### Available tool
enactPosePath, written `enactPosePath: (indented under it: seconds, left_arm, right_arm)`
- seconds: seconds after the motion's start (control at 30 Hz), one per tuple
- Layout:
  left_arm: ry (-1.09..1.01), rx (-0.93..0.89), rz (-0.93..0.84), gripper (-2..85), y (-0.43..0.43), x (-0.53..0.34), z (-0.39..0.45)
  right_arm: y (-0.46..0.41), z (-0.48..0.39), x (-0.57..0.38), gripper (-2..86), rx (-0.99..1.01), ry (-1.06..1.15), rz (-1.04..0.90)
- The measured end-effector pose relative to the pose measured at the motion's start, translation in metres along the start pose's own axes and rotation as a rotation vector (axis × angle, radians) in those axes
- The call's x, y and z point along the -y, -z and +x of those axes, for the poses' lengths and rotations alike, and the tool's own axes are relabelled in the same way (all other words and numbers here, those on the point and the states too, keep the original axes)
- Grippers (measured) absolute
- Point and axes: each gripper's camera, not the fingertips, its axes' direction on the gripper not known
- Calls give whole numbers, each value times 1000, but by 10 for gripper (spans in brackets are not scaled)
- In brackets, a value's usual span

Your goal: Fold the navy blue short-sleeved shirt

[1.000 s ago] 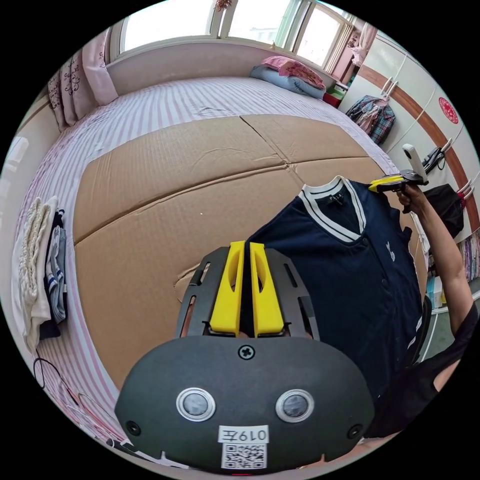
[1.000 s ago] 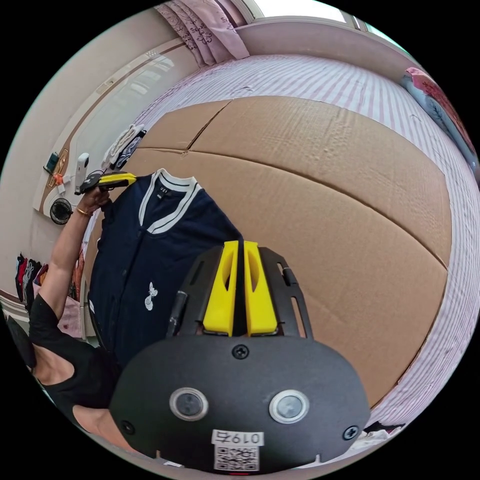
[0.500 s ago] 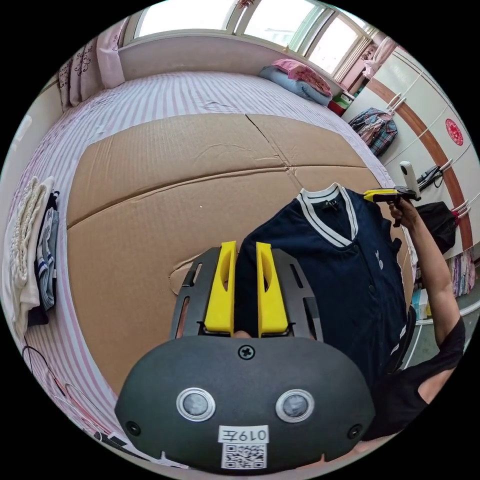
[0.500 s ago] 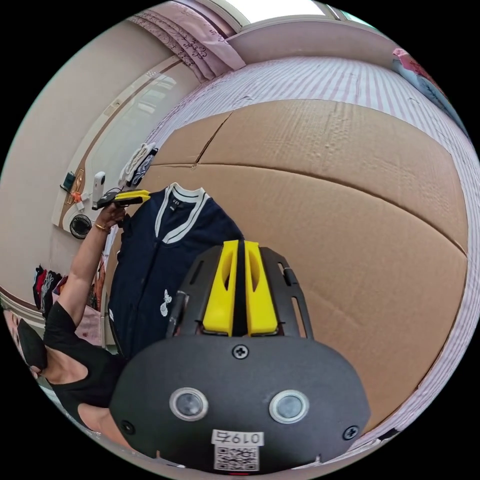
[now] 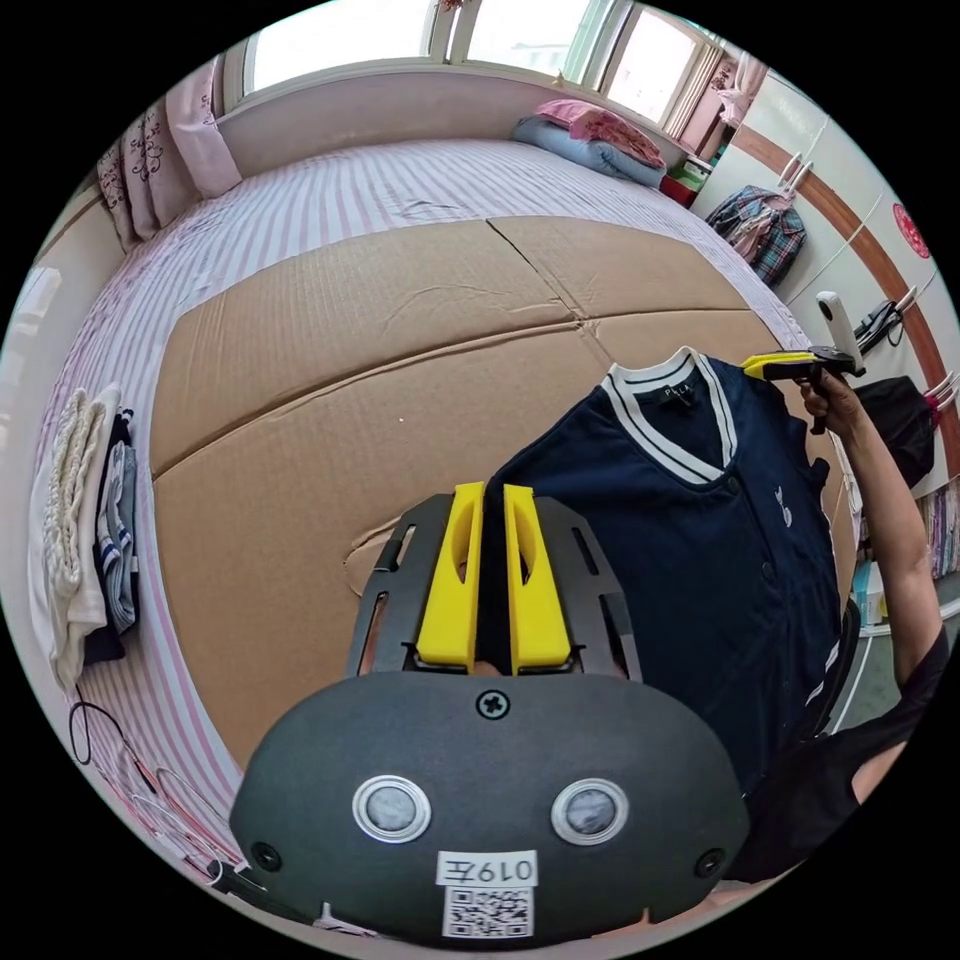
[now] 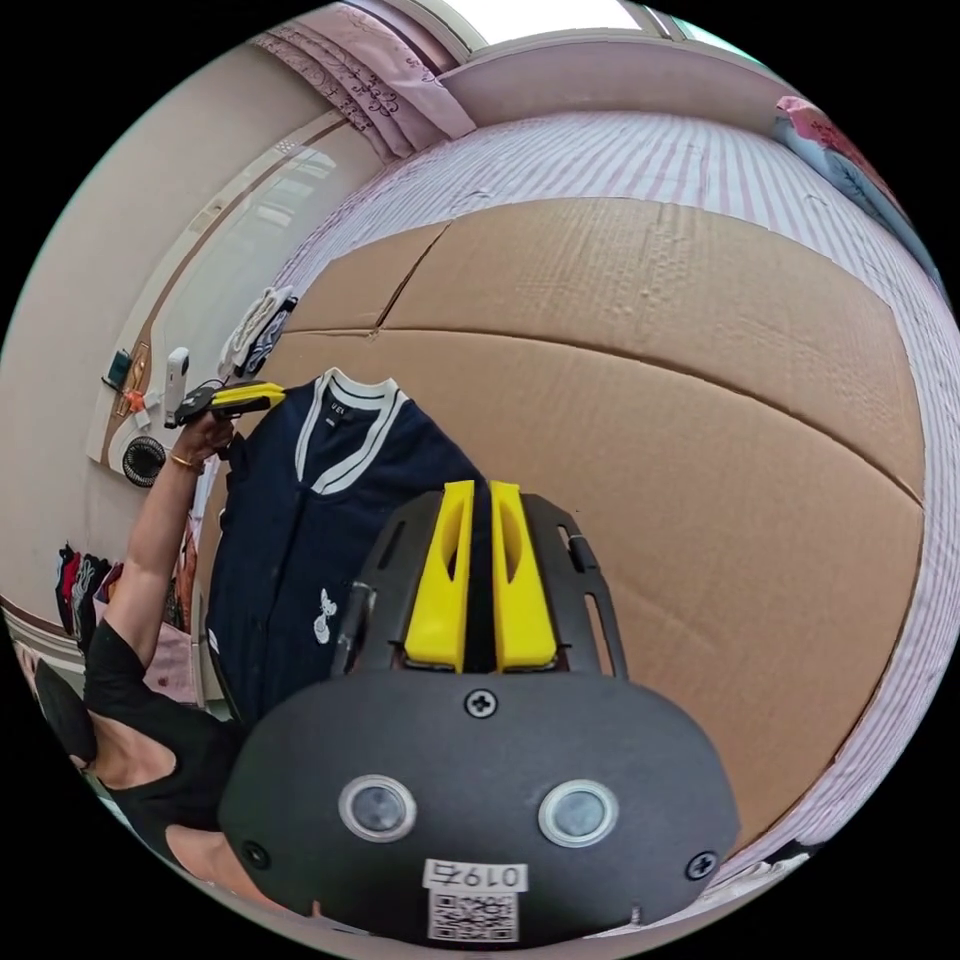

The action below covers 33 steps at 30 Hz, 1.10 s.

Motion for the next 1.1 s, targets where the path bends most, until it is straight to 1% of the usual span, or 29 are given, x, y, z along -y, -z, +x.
enactPosePath:
  seconds: [0.07,0.13,0.23,0.33,0.4,0.5,0.53,0.6,0.67,0.7,0.87,0.97,1.0,1.1]
  left_arm:
    - [6,0,5,14,1,-1,-1]
    - [26,-7,6,16,3,-2,-2]
    - [43,13,5,21,8,-4,-3]
    - [64,-1,92,25,30,-15,-8]
    - [106,-56,152,32,50,-31,-21]
    - [114,-177,102,50,52,-50,-35]
    - [112,-178,86,54,50,-53,-36]
    - [118,-90,19,61,42,-61,-32]
    - [110,-33,-3,59,38,-64,-24]
    - [94,-16,16,57,40,-64,-18]
    - [38,60,-24,56,44,-59,3]
    - [1,22,-42,63,47,-60,12]
    - [-11,32,-74,63,44,-59,15]
    - [-53,109,-74,53,46,-58,29]
  right_arm:
    - [-14,-2,-1,7,-54,8,-2]
    - [-25,-2,-3,11,-66,4,1]
    - [-41,1,-7,43,-49,-22,-3]
    - [-43,-1,-19,51,-120,-24,56]
    - [-39,-6,-30,45,-152,0,124]
    - [-45,-21,-49,11,-187,53,202]
    - [-53,-27,-54,2,-171,80,211]
    - [-71,-39,-58,-2,-154,114,206]
    - [-96,-62,-58,-5,-155,174,212]
    - [-102,-69,-58,-5,-153,191,214]
    - [-163,-149,-44,-8,-136,401,180]
    - [-201,-192,-35,-9,-142,493,170]
    - [-209,-199,-33,-9,-138,506,166]
    - [-250,-222,-20,-9,-126,541,139]
